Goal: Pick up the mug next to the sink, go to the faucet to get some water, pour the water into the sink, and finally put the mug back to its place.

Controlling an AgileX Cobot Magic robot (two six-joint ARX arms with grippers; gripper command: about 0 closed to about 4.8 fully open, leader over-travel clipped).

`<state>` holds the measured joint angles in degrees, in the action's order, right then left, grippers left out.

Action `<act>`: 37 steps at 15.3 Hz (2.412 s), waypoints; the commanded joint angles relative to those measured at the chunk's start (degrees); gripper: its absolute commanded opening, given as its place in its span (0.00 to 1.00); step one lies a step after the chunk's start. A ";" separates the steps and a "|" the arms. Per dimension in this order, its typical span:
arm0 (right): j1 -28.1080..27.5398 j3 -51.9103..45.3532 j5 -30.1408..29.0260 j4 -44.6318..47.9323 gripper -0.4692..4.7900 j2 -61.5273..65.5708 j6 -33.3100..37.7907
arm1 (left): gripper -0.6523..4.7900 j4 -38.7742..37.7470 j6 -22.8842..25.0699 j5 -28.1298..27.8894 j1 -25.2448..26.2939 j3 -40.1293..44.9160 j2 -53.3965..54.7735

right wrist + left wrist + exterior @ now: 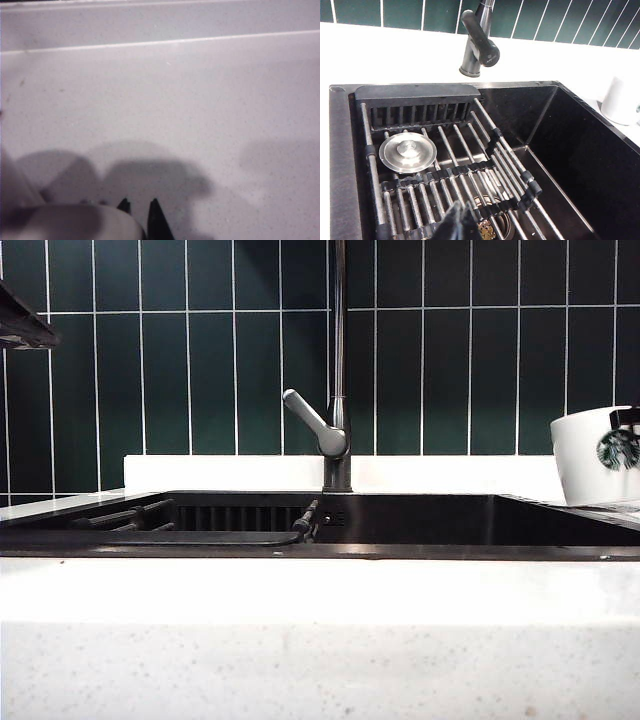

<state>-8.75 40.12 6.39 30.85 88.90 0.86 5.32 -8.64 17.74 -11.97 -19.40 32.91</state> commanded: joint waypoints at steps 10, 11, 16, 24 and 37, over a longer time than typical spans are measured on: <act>-0.02 0.50 0.04 -16.39 0.32 -6.05 0.55 | 0.11 -0.74 1.18 0.07 -0.04 -0.11 -0.11; -0.02 0.50 0.09 -18.18 0.32 -7.63 0.55 | 0.11 -0.76 1.16 0.07 -0.04 -0.11 -0.11; 0.26 0.48 -2.12 -35.04 0.31 -18.47 0.63 | 0.11 -3.32 1.14 0.50 -0.04 -0.11 -0.07; 8.07 -0.79 -3.34 -44.13 0.17 -47.04 0.57 | 0.11 -6.19 -2.29 -0.13 -0.04 -0.11 -5.05; 9.90 -14.32 -2.16 -56.72 0.13 -87.25 0.22 | 0.11 -26.60 3.76 -14.10 -0.04 0.92 -30.14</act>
<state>1.06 26.04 4.95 -26.55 2.07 1.10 -21.91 -5.76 5.45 -12.01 -19.14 2.68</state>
